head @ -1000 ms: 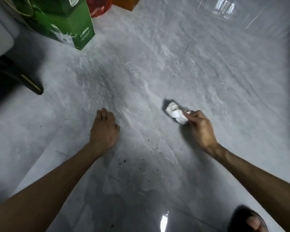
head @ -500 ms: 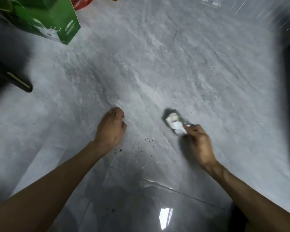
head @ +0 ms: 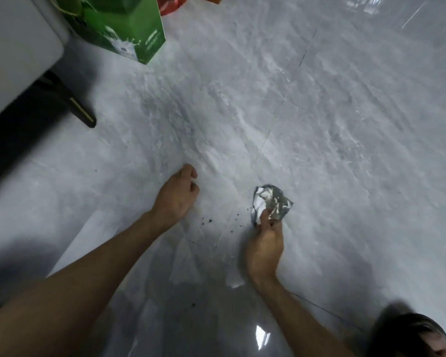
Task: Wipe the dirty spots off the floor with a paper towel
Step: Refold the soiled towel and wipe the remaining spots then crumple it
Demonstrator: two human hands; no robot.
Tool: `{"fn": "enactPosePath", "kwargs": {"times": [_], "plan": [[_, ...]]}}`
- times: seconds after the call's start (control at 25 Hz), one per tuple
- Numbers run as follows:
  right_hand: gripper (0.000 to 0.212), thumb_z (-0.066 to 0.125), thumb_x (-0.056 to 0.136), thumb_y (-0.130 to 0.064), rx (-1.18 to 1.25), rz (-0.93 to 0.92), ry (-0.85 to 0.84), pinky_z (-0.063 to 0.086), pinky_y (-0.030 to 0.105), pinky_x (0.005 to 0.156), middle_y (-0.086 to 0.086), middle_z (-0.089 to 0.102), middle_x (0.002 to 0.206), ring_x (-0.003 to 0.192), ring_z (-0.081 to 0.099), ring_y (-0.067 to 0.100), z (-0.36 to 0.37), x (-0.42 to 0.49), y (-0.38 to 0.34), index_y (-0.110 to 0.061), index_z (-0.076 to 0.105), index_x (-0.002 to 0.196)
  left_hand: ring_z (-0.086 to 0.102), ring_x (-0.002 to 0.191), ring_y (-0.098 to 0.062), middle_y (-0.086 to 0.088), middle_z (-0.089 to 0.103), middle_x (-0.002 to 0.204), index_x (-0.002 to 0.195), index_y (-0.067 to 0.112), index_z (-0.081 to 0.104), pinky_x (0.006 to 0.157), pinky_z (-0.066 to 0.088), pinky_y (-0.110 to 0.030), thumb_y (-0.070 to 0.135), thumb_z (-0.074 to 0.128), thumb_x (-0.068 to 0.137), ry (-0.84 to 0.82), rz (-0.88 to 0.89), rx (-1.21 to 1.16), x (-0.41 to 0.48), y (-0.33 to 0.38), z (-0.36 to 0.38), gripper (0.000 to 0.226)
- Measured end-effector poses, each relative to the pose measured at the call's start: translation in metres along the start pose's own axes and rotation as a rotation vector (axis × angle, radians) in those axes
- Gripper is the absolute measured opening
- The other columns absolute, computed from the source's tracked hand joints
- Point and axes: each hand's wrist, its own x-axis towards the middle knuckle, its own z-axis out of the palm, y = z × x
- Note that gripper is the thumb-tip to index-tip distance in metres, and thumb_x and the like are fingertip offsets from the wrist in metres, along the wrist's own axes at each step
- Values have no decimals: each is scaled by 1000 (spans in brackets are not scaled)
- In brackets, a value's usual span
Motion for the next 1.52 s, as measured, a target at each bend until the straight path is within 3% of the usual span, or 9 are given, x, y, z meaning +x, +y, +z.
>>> {"fn": "enactPosePath", "kwargs": {"times": [0.16, 0.32, 0.44, 0.52, 0.64, 0.8, 0.96, 1.2, 1.52], "plan": [[57, 50, 83, 12, -86, -229, -323, 38, 16, 87, 12, 56, 119, 106, 56, 25, 31, -28, -26, -10, 54, 135, 62, 75, -26, -11, 64, 92, 106, 15, 45, 71, 54, -41, 17, 46, 93, 63, -33, -54, -11, -18, -16, 13], [43, 53, 90, -8, -195, -125, -178, 37, 31, 77, 18, 54, 114, 92, 46, 19, -29, 8, 14, -15, 53, 132, 64, 75, -26, -13, 65, 90, 105, 16, 44, 72, 55, -44, 18, 44, 95, 39, -46, -77, -22, -23, -16, 10], [33, 52, 95, -42, -175, 85, -31, 44, 33, 82, 4, 66, 109, 99, 59, 21, -41, -25, 21, -20, 61, 119, 63, 69, -25, -11, 64, 83, 105, 18, 43, 64, 52, -37, 18, 44, 95, 21, -55, -66, -25, -20, -14, 10], [29, 48, 100, -31, -93, 179, -74, 47, 29, 82, 4, 65, 117, 109, 60, 26, -18, -65, 9, -19, 60, 123, 60, 65, -22, -9, 62, 79, 105, 19, 43, 60, 49, -34, 19, 44, 95, 30, -59, -66, -27, -23, -17, 10], [48, 51, 95, -5, -116, 126, -128, 41, 33, 93, 22, 51, 134, 119, 52, 34, 30, -117, -11, -7, 43, 142, 59, 65, -18, -4, 60, 77, 105, 20, 42, 60, 50, -32, 20, 44, 95, 45, -82, -46, -29, -34, -23, 10], [51, 54, 93, -2, 27, 157, -191, 40, 37, 99, 24, 53, 131, 119, 52, 35, 61, -103, -45, -1, 41, 142, 57, 62, -14, 0, 58, 72, 101, 24, 40, 54, 46, -28, 21, 45, 93, 64, -92, -38, -32, -44, -25, 10], [50, 58, 91, 1, 104, 153, -136, 47, 38, 96, 16, 60, 124, 113, 57, 27, 27, -103, -25, -6, 48, 139, 59, 69, -17, -5, 61, 80, 104, 20, 42, 64, 50, -33, 19, 45, 93, 49, -79, -61, -33, -49, -26, 11], [56, 61, 82, 15, 64, 324, -179, 34, 21, 87, 25, 56, 128, 116, 55, 36, -2, -196, 24, 3, 45, 135, 60, 68, -22, -9, 61, 78, 103, 20, 41, 64, 51, -37, 18, 44, 92, 28, -75, -81, -34, -44, -28, 12], [54, 58, 89, 3, 122, 419, -102, 45, 35, 93, 19, 55, 131, 115, 57, 30, 45, -181, -16, -6, 37, 139, 54, 55, -15, 3, 52, 63, 95, 29, 35, 52, 45, -30, 19, 46, 91, 74, -76, -43, -35, -46, -33, 16]]}}
